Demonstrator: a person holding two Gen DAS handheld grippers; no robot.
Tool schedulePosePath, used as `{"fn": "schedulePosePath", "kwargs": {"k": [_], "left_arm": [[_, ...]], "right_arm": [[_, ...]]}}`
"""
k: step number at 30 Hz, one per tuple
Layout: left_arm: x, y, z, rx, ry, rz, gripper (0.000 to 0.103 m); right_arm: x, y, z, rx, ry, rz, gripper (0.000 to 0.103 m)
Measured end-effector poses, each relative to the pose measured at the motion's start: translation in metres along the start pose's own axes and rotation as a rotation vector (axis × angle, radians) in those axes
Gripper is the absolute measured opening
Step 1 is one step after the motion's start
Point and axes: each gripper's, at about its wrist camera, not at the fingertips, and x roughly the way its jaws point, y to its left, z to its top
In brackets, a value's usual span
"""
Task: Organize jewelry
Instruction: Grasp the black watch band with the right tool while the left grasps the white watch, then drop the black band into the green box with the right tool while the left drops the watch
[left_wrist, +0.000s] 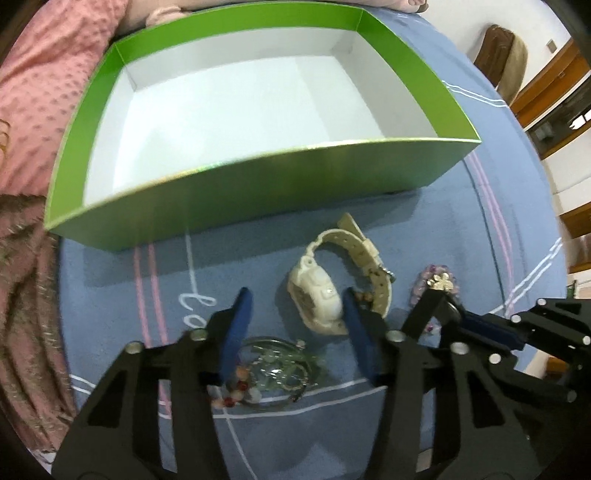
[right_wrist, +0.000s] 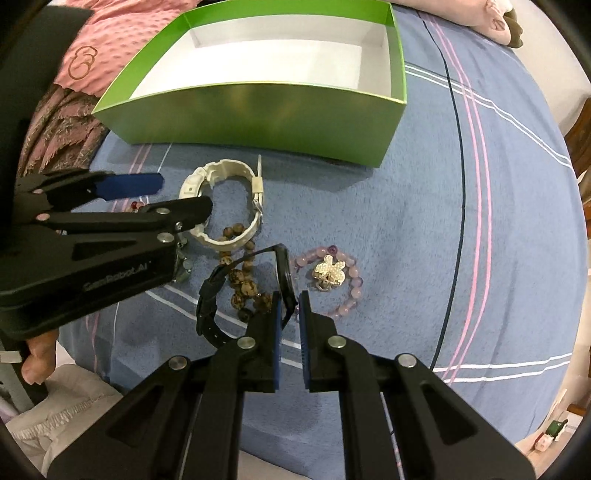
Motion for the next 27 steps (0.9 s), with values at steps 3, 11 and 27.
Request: {"fn": "schedulePosePath", "kwargs": {"k": [3, 11, 27], "left_arm": [[0.003, 0.003, 0.002, -0.011, 0.011, -0.023, 0.027], [0.01, -0.003, -0.001, 0.01, 0.014, -0.004, 0.027], [-0.046, -0.009, 0.011, -0.001, -0.147, 0.033, 0.024]], "right_arm": [[0.001, -0.001, 0.001, 0.005, 0.001, -0.001, 0.008], [0.003, -0.004, -0.003, 0.014, 0.009, -0.011, 0.008], [-0.019, 0.001, -0.002, -0.002, -0.054, -0.008, 0.008]]}}
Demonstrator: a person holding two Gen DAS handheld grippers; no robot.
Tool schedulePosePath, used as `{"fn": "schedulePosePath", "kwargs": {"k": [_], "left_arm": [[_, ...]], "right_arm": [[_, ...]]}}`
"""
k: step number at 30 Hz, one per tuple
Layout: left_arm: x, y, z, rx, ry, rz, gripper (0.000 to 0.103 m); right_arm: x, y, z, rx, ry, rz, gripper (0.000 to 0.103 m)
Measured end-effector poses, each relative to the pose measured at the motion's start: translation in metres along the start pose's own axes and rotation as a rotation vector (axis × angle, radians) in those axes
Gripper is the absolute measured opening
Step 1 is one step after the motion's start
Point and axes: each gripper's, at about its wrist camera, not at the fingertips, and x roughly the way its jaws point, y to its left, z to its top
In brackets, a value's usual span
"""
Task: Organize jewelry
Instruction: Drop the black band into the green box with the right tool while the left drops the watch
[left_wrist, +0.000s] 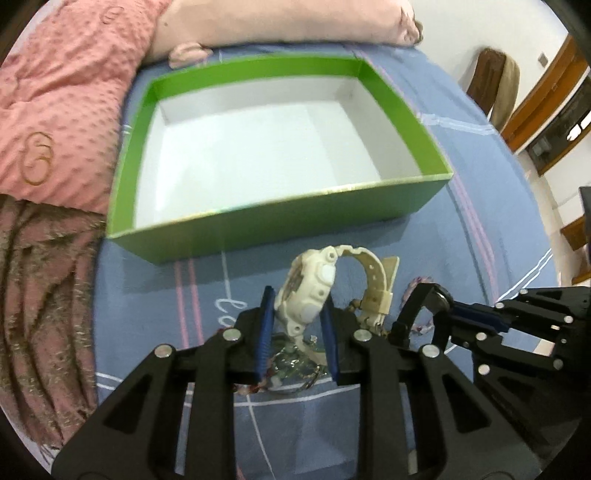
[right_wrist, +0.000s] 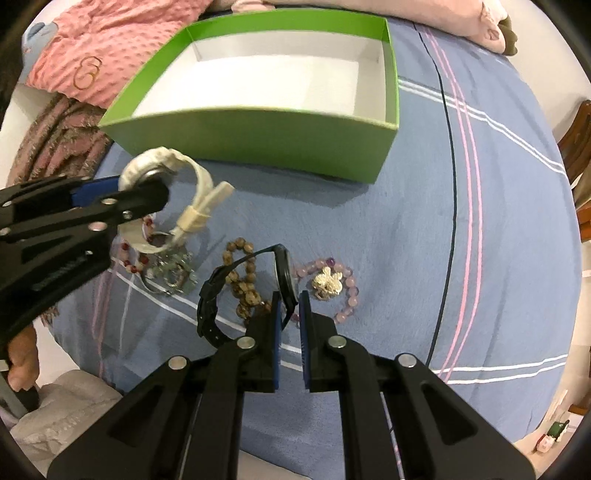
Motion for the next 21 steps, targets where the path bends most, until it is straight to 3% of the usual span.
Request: {"fn": "schedulePosePath", "kwargs": {"k": [6, 13, 17, 21], "left_arm": [[-0.047, 0.036, 0.01, -0.065, -0.101, 0.01, 0.024], [-0.044, 0.071, 0.052, -0.111, -0.139, 0.06, 0.024], [-0.013, 0.086, 0.073, -0.132, -0.104, 0.066, 0.024], [0.014, 0.089, 0.078, -0.132, -0.062, 0.078, 0.024]], "right_arm": [[-0.043, 0.006, 0.018, -0.037, -0.125, 0.034, 0.008], [-0.071, -0.001, 0.072, -0.051, -0.275, 0.035, 0.008], [-0.055, -0.008, 0.108, -0.037, -0.282, -0.005, 0.008], [-0.019, -0.008, 0.133, -0.028, -0.211, -0.034, 0.008]]}}
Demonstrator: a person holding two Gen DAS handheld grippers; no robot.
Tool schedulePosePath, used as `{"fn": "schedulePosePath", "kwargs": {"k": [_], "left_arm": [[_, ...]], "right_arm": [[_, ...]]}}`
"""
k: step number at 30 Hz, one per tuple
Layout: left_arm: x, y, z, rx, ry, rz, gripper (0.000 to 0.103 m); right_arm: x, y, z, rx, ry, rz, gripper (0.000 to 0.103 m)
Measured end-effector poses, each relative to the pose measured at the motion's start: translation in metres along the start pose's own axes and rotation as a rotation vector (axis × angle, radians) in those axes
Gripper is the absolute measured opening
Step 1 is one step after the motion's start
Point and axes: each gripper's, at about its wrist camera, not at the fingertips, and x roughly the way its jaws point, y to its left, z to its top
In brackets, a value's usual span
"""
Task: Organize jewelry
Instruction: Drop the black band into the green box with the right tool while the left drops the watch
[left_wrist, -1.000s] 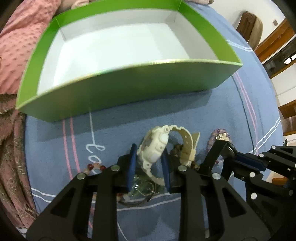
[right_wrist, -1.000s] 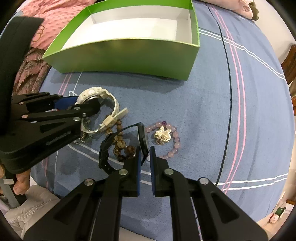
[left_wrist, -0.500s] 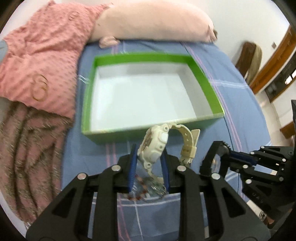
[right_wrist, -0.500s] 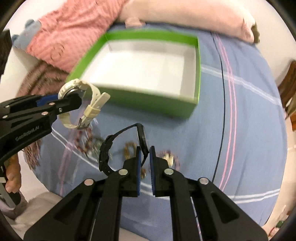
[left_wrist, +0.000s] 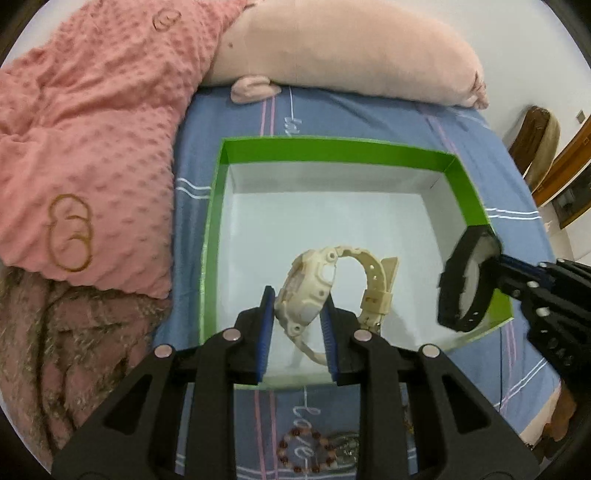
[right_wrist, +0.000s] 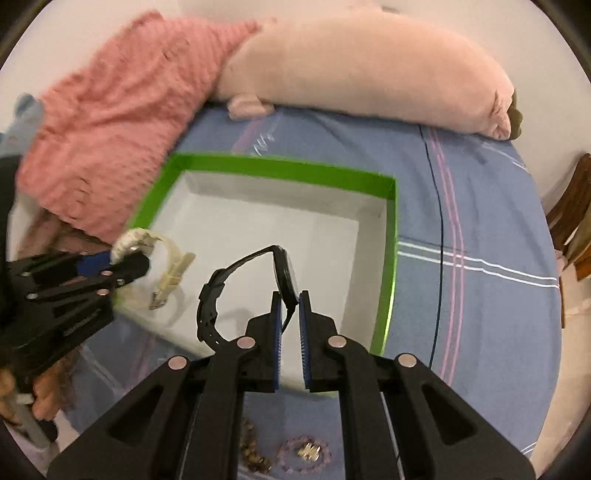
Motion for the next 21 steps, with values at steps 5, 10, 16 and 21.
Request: {"fn": "schedulePosePath", "kwargs": {"k": [5, 10, 16, 21], "left_arm": [[0.026, -0.002, 0.0, 0.005, 0.048, 0.009, 0.024], [0.046, 0.0, -0.001, 0.006, 0.091, 0.005, 0.024], [0.048, 0.0, 0.004, 0.006, 0.087, 0.004, 0.032], [0.012, 0.003, 0.003, 0.007, 0.018, 0.003, 0.033]], "right_arm": [[0.039, -0.002, -0.002, 0.012, 0.086, 0.004, 0.008], [0.057, -0.001, -0.004, 0.009, 0.128, -0.006, 0.009], [0.054, 0.001, -0.003, -0.01, 0.11, -0.015, 0.037], [0.02, 0.002, -0.005, -0.003, 0.053, 0.019, 0.038]]}}
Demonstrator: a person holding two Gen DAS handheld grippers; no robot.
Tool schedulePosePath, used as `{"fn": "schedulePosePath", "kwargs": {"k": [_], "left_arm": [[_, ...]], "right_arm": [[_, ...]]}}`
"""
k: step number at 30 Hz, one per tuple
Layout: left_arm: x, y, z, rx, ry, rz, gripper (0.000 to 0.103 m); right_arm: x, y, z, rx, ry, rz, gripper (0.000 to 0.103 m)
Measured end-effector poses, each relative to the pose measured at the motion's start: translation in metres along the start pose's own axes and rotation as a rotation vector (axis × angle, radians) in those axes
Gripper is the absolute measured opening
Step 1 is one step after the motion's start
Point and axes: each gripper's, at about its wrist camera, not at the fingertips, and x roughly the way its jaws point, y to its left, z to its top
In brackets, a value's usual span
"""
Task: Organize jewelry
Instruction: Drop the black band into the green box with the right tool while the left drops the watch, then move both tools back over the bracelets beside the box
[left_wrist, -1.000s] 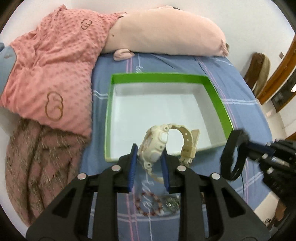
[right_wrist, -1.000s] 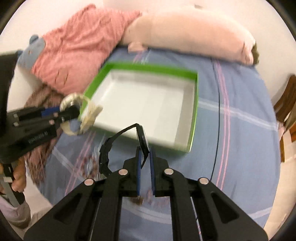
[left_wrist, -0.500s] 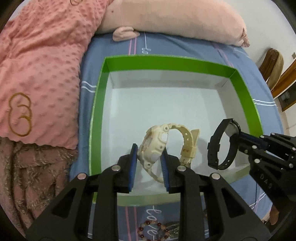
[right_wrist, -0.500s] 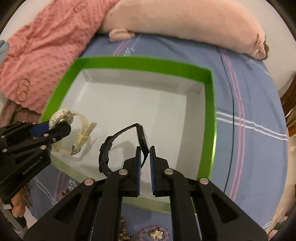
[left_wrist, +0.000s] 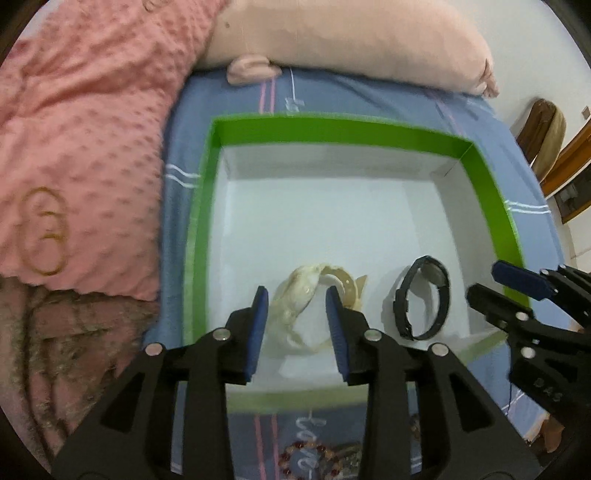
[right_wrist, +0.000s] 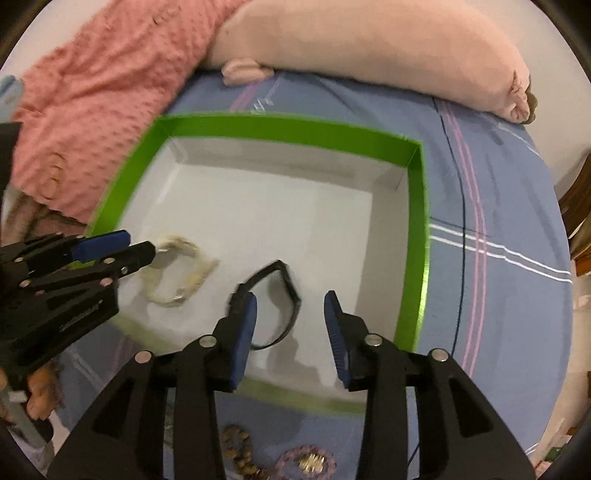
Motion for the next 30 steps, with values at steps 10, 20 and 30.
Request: {"fn": "schedulePosePath", "kwargs": {"k": [10, 20, 30], "left_arm": [[-0.054, 0.028, -0.076, -0.018, -0.026, 0.046, 0.046], [-0.02, 0.015, -0.13, -0.009, 0.121, 0.007, 0.046], [-0.005, 0.004, -0.137, 0.014, 0.152, 0.007, 0.055]], "right_arm": [[-0.068, 0.005, -0.082, -0.102, -0.021, 0.087, 0.038], [-0.005, 0.013, -0.141, -0.067, 0.172, 0.132, 0.026], [0.026, 0.055, -0.137, -0.191, 0.208, 0.067, 0.026]]}}
